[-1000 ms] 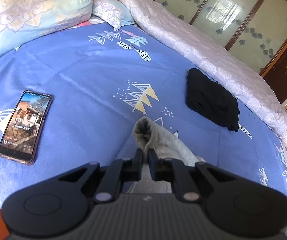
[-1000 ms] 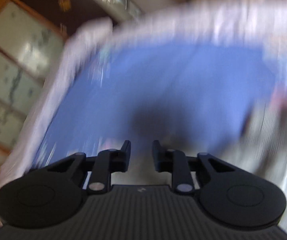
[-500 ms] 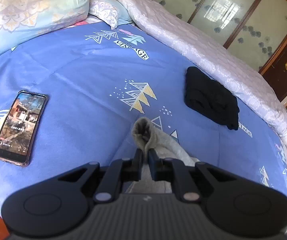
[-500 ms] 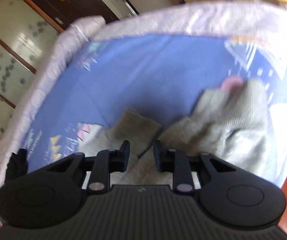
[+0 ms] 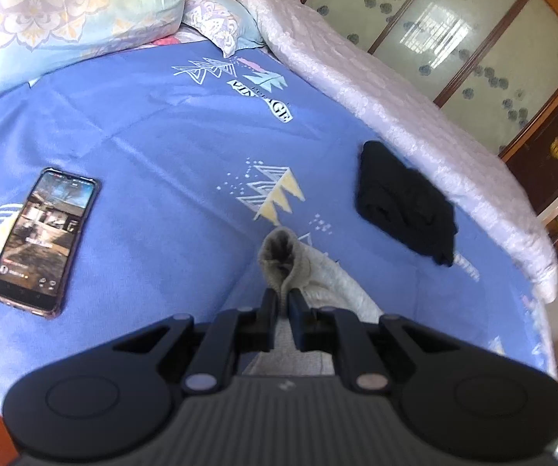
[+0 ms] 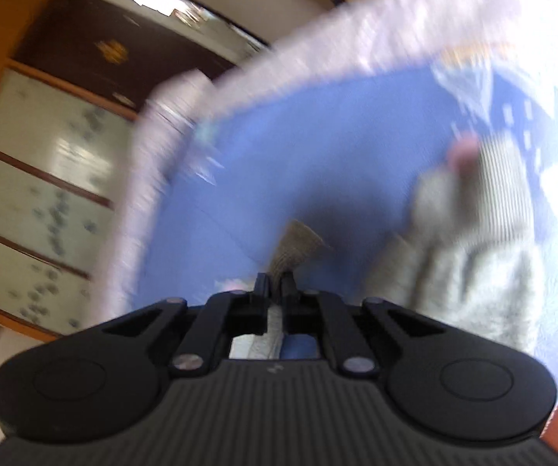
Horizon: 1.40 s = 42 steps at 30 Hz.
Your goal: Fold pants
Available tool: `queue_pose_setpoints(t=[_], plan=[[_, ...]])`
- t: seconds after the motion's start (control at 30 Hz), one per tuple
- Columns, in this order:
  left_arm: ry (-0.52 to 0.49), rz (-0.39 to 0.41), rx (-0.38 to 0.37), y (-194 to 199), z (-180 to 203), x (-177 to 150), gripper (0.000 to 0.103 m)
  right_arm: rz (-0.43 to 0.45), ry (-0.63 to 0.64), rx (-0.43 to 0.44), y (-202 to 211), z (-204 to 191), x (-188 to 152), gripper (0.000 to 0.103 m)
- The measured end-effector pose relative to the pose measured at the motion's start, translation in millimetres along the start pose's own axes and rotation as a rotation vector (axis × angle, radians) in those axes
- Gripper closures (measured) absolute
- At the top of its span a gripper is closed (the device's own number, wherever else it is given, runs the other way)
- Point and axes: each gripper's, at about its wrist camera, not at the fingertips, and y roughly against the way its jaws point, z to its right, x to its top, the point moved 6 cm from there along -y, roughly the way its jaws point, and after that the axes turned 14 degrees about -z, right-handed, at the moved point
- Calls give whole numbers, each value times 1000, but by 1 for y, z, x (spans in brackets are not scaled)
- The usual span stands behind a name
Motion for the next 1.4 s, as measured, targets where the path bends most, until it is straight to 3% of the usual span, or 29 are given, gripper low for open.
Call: queue_pose_setpoints(t=[0.1, 0.2, 0.33, 0.57, 0.63, 0.7, 0.73, 0.83, 0.93, 0.97, 1.0, 1.03, 1.07, 1.17, 1.27, 1.4], plan=[[2, 4, -31, 0, 4, 7, 95, 102, 47, 77, 32, -37, 17, 96], [-11, 5, -14, -10, 12, 15, 95, 167, 63, 81, 34, -63, 39, 96], [-7, 6, 4, -30, 24, 34, 96, 159, 23, 25, -7, -75, 69, 98], [7, 102, 30, -48, 37, 74, 100, 156, 10, -59, -98, -117, 118, 98], [15, 84, 32, -62, 41, 78, 100, 145, 117, -140, -142, -131, 124, 92], [-15, 56, 44, -76, 49, 75, 97, 150, 188, -291, -170, -130, 119, 56], [-45, 41, 72, -84, 52, 71, 88, 161, 192, -310, -176, -125, 116, 55], [-115, 13, 161, -104, 51, 60, 59, 144, 234, -248, -182, -105, 98, 55], [-119, -79, 127, -121, 41, 52, 28, 96, 253, -289, -182, -72, 83, 55], [-119, -119, 99, -127, 39, 48, 25, 72, 231, -297, -182, -56, 81, 55], [-115, -156, 80, -135, 36, 44, 25, 48, 205, -299, -183, -44, 80, 55], [-116, -189, 70, -142, 35, 38, 33, 25, 177, -298, -184, -32, 79, 55], [-128, -212, 65, -148, 37, 32, 46, 13, 150, -297, -185, -23, 77, 55], [-186, -224, 78, -156, 45, 19, 71, -10, 69, -285, -189, -3, 66, 57], [-204, -180, 108, -145, 51, 16, 88, -15, 36, -232, -197, -9, 52, 58], [-139, -11, 106, -100, 41, 42, 89, -15, 100, -208, -212, -38, 46, 60]])
